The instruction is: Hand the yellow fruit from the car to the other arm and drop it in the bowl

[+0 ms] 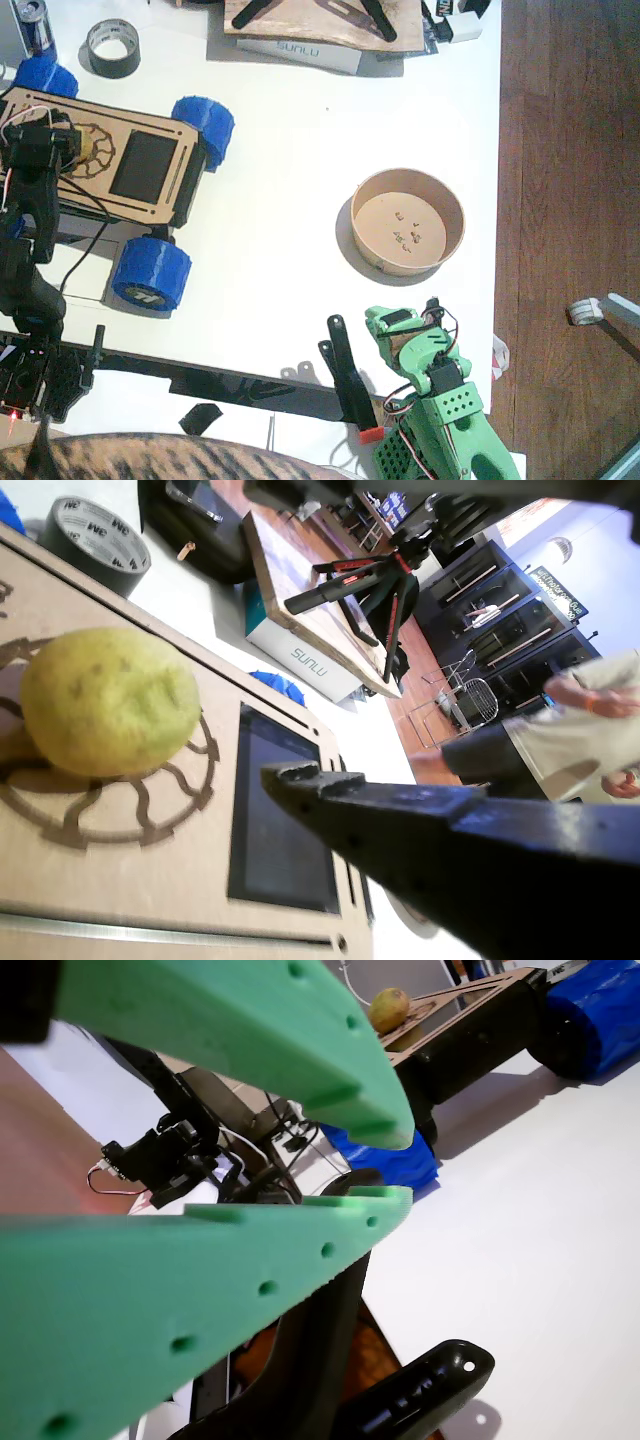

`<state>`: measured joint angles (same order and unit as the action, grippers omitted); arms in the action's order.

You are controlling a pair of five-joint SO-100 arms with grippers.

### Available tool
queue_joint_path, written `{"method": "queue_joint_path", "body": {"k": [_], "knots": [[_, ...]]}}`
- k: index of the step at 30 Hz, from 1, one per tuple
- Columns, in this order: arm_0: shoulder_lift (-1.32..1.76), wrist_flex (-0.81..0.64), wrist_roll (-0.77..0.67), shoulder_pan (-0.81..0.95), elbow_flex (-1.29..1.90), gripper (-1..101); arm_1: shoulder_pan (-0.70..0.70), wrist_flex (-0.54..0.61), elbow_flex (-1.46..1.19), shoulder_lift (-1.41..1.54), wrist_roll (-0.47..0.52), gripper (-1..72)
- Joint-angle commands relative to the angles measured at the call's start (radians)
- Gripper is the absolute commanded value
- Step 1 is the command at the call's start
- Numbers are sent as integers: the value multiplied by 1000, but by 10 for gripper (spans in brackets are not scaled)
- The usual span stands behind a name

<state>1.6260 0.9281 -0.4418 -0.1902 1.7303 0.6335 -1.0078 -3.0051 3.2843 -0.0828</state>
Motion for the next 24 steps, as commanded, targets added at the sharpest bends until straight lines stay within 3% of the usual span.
{"method": "queue_joint_path", "body": {"k": [1,14,24], "knots": [[-51,-28,8,-21,-120,332,-2,-6,46,6,11,-1],[-377,133,51,-44,-554,330,-2,-6,46,6,11,-1],[-551,37,64,-48,-563,362,-2,-6,46,6,11,-1]]}}
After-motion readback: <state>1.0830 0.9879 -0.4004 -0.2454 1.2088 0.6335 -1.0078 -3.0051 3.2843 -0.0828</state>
